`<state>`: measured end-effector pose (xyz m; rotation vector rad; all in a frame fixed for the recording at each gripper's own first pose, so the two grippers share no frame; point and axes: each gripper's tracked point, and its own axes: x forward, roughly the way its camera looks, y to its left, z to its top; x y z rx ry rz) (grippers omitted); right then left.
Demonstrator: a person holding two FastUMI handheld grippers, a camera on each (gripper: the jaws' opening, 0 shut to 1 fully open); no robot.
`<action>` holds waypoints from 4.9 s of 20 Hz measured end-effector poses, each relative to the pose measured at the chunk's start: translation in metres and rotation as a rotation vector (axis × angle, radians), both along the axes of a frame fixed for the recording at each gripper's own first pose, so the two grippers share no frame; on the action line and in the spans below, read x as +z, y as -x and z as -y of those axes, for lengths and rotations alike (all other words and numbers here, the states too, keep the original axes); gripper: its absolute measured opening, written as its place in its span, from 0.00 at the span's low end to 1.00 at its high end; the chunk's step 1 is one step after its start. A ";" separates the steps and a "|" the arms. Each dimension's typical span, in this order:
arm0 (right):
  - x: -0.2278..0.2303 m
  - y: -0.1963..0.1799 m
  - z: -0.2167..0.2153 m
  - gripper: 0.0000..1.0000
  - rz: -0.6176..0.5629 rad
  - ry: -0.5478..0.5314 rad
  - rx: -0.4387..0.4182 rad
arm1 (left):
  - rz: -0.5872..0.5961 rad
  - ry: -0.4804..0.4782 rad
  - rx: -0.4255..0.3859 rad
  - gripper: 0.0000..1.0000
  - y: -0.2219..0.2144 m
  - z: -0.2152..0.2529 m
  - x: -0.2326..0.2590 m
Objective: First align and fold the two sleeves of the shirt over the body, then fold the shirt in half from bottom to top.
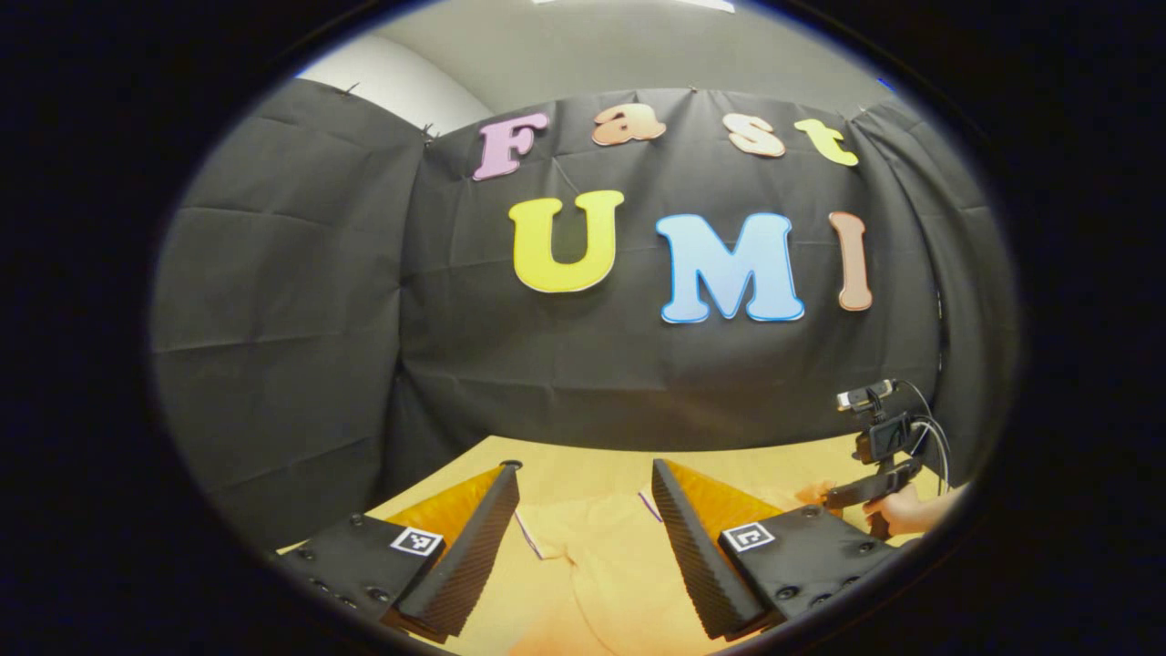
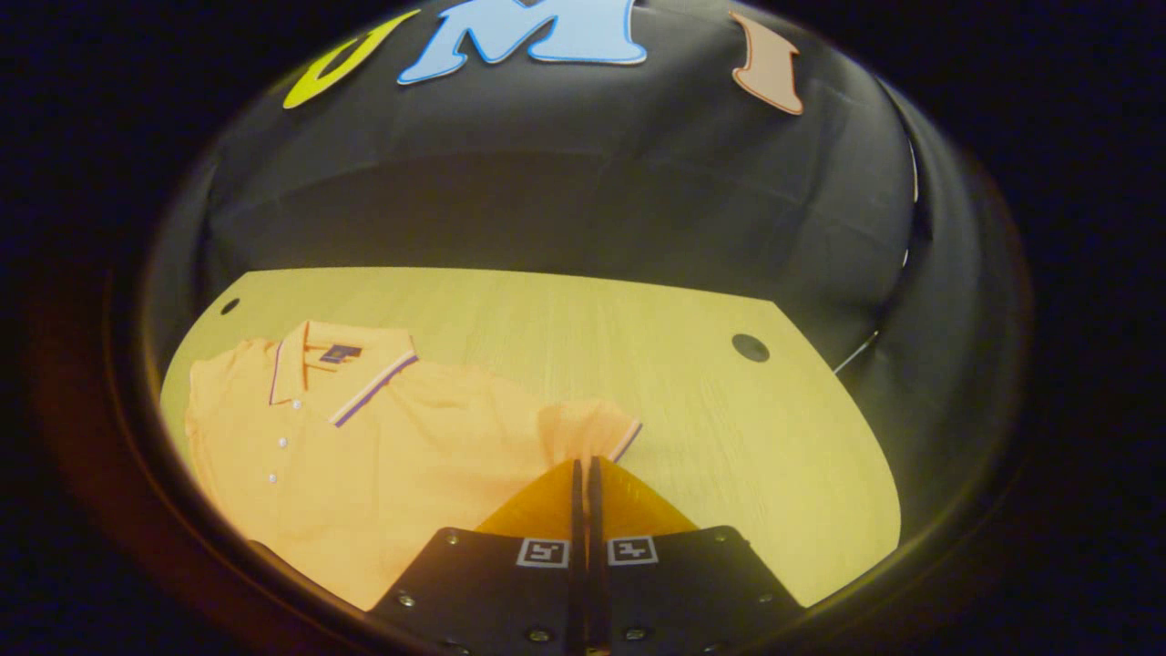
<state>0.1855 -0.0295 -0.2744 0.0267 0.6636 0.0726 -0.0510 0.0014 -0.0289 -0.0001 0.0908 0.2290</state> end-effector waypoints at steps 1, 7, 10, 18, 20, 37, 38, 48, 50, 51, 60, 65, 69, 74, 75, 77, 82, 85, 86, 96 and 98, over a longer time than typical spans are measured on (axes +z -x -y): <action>0.007 0.000 -0.007 0.01 0.014 -0.006 0.018 | 0.002 0.001 0.004 0.95 0.001 -0.001 0.000; 0.030 0.006 -0.057 0.01 0.050 -0.041 0.131 | 0.014 0.006 0.019 0.95 -0.001 -0.005 -0.002; 0.032 0.012 -0.081 0.01 0.044 -0.055 0.182 | 0.013 0.007 0.033 0.95 0.002 -0.010 -0.004; 0.017 0.024 -0.126 0.01 -0.004 -0.078 0.284 | 0.004 0.017 0.064 0.95 0.009 -0.019 -0.011; 0.010 0.027 -0.132 0.04 -0.022 -0.076 0.303 | 0.003 0.018 0.066 0.95 0.009 -0.020 -0.012; 0.038 0.039 -0.137 0.50 0.021 -0.100 0.320 | -0.001 0.024 0.032 0.95 0.002 -0.016 -0.016; 0.045 0.043 -0.139 0.51 0.029 -0.112 0.320 | -0.002 0.025 0.029 0.95 0.000 -0.017 -0.018; 0.127 0.082 -0.120 0.80 0.178 -0.146 0.243 | -0.038 0.051 -0.032 0.96 -0.044 -0.041 -0.048; 0.144 0.096 -0.115 0.81 0.202 -0.156 0.225 | -0.046 0.055 -0.039 0.95 -0.056 -0.052 -0.057; 0.153 0.104 -0.115 0.82 0.215 -0.166 0.217 | -0.054 0.059 -0.040 0.95 -0.062 -0.058 -0.064; 0.196 0.155 -0.107 0.96 0.279 -0.166 0.065 | -0.180 0.104 -0.060 0.96 -0.125 -0.111 -0.149; 0.208 0.176 -0.110 0.96 0.277 -0.153 0.031 | -0.273 0.122 -0.062 0.95 -0.166 -0.139 -0.205; 0.213 0.194 -0.113 0.96 0.264 -0.159 0.026 | -0.344 0.157 -0.060 0.95 -0.192 -0.155 -0.244; 0.199 0.212 -0.108 0.93 0.229 -0.141 0.030 | -0.428 0.170 -0.053 0.96 -0.217 -0.163 -0.283; 0.196 0.214 -0.108 0.93 0.221 -0.139 0.031 | -0.448 0.175 -0.055 0.96 -0.221 -0.163 -0.291; 0.192 0.220 -0.109 0.93 0.203 -0.149 0.032 | -0.471 0.174 -0.053 0.95 -0.226 -0.163 -0.303; 0.186 0.227 -0.107 0.96 0.181 -0.157 0.031 | -0.519 0.135 -0.036 0.95 -0.237 -0.169 -0.323; 0.182 0.230 -0.104 0.93 0.163 -0.166 0.023 | -0.532 0.108 -0.034 0.94 -0.238 -0.165 -0.325; 0.180 0.230 -0.103 0.96 0.160 -0.171 0.021 | -0.532 0.109 -0.030 0.94 -0.239 -0.164 -0.325; 0.175 0.232 -0.104 0.96 0.145 -0.186 0.044 | -0.547 0.086 -0.068 0.19 -0.246 -0.145 -0.329; 0.173 0.232 -0.099 0.96 0.144 -0.187 0.032 | -0.549 0.074 -0.075 0.10 -0.248 -0.144 -0.329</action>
